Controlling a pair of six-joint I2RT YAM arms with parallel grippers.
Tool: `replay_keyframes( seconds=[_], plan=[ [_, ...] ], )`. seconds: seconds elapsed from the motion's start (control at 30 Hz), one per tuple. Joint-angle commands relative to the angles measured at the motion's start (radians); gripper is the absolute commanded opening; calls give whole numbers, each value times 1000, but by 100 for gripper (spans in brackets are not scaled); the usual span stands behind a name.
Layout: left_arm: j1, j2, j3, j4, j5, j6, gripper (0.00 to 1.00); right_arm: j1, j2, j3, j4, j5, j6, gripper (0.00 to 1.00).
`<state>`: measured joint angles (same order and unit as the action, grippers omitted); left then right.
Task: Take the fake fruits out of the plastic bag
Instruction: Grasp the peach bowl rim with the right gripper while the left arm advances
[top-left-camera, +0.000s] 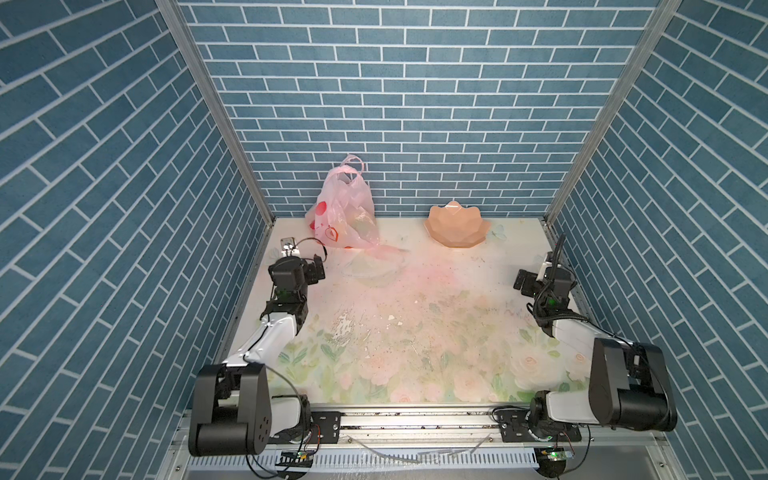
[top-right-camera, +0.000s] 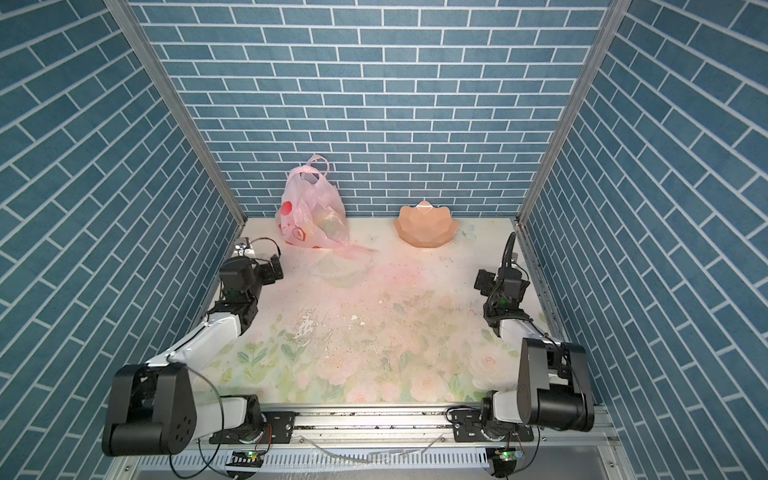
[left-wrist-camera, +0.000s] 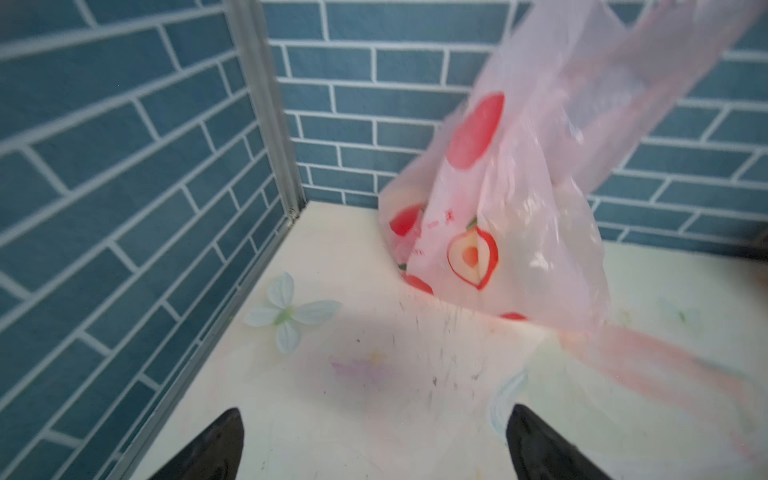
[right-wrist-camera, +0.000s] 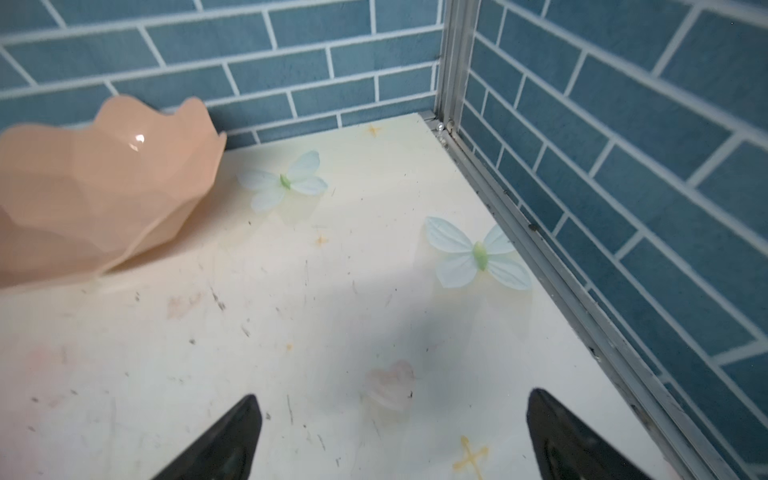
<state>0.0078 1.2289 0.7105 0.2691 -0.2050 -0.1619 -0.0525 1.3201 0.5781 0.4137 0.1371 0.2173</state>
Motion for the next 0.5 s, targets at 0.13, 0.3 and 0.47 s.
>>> replay_keyframes(
  seconds=[0.13,0.3,0.47],
  plan=[
    [57,-64,193,-432,226,-243,99,-4,-69,102,-362,-216,308,99],
    [55,-34,421,-694,421,-240,99,50,-9,240,-537,-262,357,99],
    [25,-68,519,-853,458,-162,99,125,95,417,-614,-207,400,99]
  ],
)
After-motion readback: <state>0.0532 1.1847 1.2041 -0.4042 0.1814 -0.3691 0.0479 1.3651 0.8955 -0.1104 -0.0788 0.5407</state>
